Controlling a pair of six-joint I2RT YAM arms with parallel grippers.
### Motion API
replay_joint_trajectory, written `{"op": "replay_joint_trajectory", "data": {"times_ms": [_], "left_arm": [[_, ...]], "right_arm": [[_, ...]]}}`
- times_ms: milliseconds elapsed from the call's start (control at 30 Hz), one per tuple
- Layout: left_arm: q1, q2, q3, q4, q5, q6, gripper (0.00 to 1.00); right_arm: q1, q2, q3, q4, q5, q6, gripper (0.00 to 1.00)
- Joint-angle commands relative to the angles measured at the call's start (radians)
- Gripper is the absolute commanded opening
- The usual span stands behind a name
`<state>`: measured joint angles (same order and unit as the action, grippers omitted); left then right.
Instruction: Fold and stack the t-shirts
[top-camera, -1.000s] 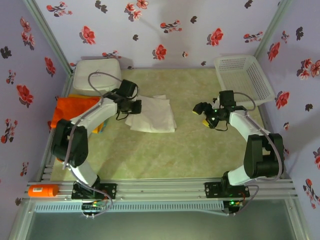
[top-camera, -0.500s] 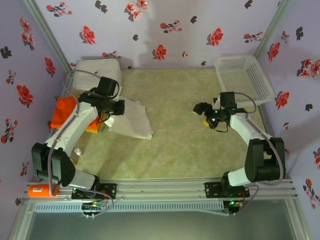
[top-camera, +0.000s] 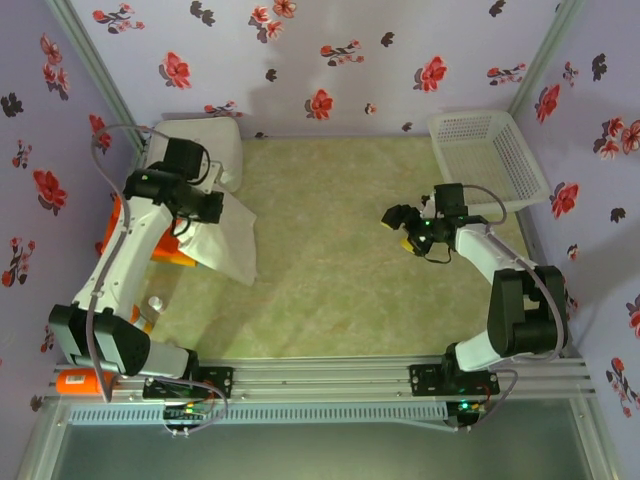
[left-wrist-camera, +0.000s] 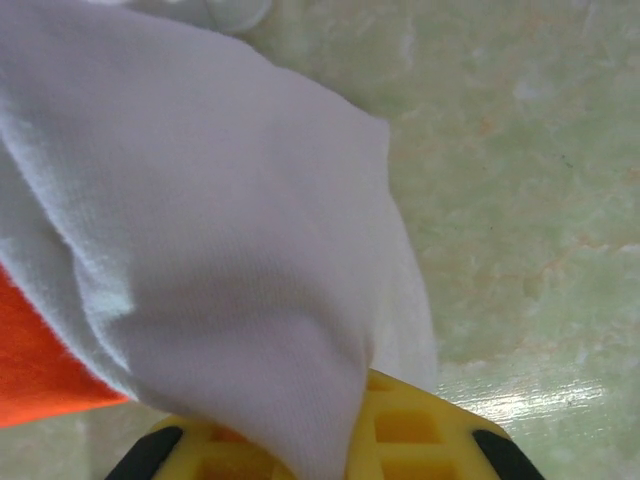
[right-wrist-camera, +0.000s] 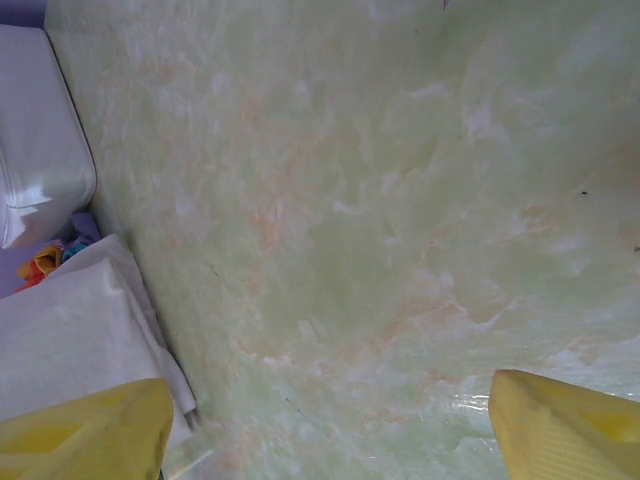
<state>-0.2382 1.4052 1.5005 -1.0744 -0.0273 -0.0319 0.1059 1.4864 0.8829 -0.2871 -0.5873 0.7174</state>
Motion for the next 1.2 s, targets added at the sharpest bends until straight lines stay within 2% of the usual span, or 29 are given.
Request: {"op": "replay_joint_trajectory", "data": {"times_ms": [0, 367, 767, 967, 1167], "left_arm": [[0.024, -0.026, 0.09, -0.033, -0.021, 0.069, 0.0], [0.153, 0.046, 0.328, -0.144, 0.003, 0.153, 0.0], [0.24, 0.116, 0.293, -0.077, 0.017, 0.18, 0.0], [0.273, 0.129, 0.285, -0.043, -0.048, 0.181, 0.0], [0.277, 0.156, 0.337, -0.054, -0.067, 0.178, 0.0]], "right_arm": [[0.008, 0.016, 0.025, -0.005, -0.014, 0.007, 0.82], [0.017, 0.035, 0.055, -0.028, -0.008, 0.019, 0.82], [0.04, 0.082, 0.08, -0.056, -0.001, 0.002, 0.81], [0.053, 0.097, 0.076, -0.064, -0.002, -0.001, 0.81], [0.064, 0.081, 0.096, -0.117, 0.016, -0.015, 0.81]]}}
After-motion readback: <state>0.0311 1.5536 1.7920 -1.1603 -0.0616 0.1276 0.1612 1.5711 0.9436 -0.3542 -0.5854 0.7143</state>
